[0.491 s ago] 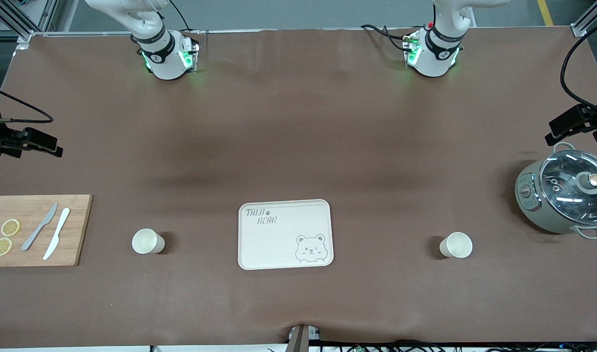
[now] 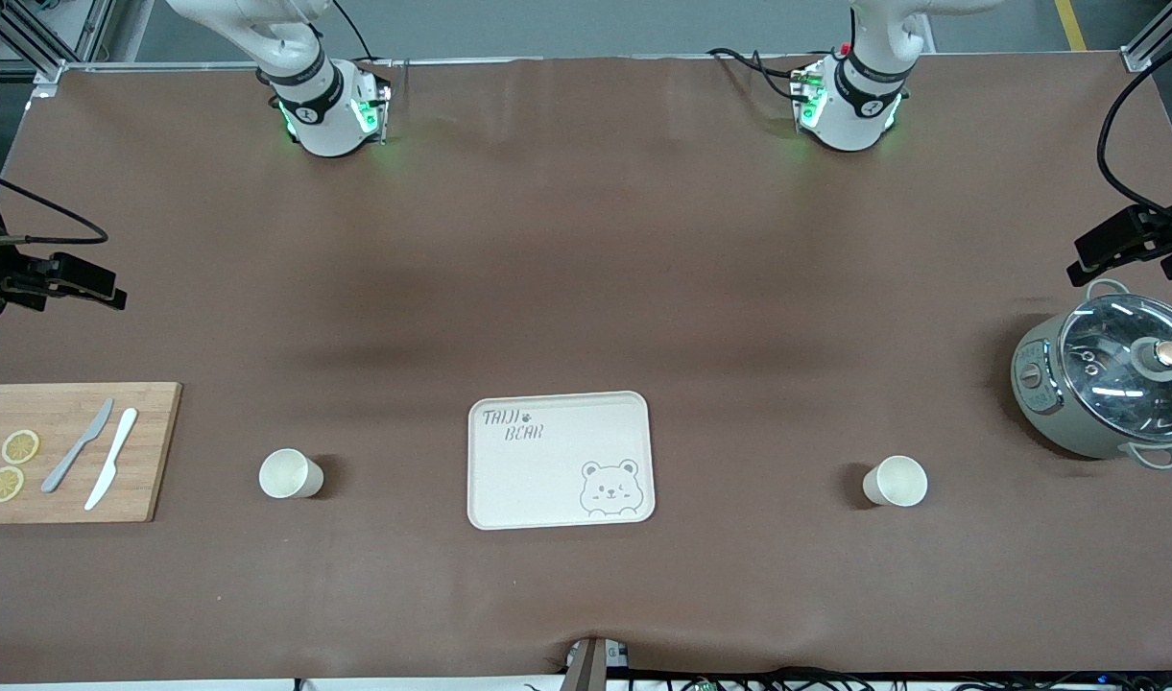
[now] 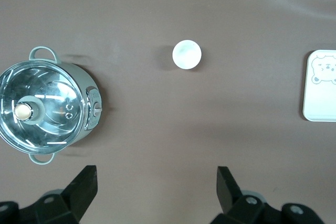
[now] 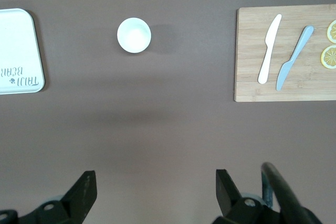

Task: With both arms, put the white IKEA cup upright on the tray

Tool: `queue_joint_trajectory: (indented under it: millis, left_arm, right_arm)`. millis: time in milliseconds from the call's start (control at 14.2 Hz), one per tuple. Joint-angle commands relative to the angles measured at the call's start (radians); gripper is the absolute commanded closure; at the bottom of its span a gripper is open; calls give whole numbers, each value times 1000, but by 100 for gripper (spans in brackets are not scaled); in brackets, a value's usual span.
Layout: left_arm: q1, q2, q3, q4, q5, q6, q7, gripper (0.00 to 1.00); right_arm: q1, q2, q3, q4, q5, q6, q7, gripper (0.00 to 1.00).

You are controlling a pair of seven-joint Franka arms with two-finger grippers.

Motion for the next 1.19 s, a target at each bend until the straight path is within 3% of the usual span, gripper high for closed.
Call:
queue_joint_trajectory:
  millis: [0,421,702,842,1123]
  left_arm:
    - [3,7,-6,-12,0,-8,-2,0]
    - [7,26,-9,-61,-3,13,3,0]
    - [15,55,-8,-127,-2,127,18,0]
    - [13,93,-8,-129,0,177,18,0]
    - [13,174,-6,-129,23,291,20,0]
  right_arm:
    - [3,56,5,20,8,12,10,0]
    - [40,187,9,35,14,203,10,0]
    - [40,266,10,34,23,316,2,0]
    - [40,306,9,29,74,366,-3,0]
    - [45,386,9,29,69,451,-27,0]
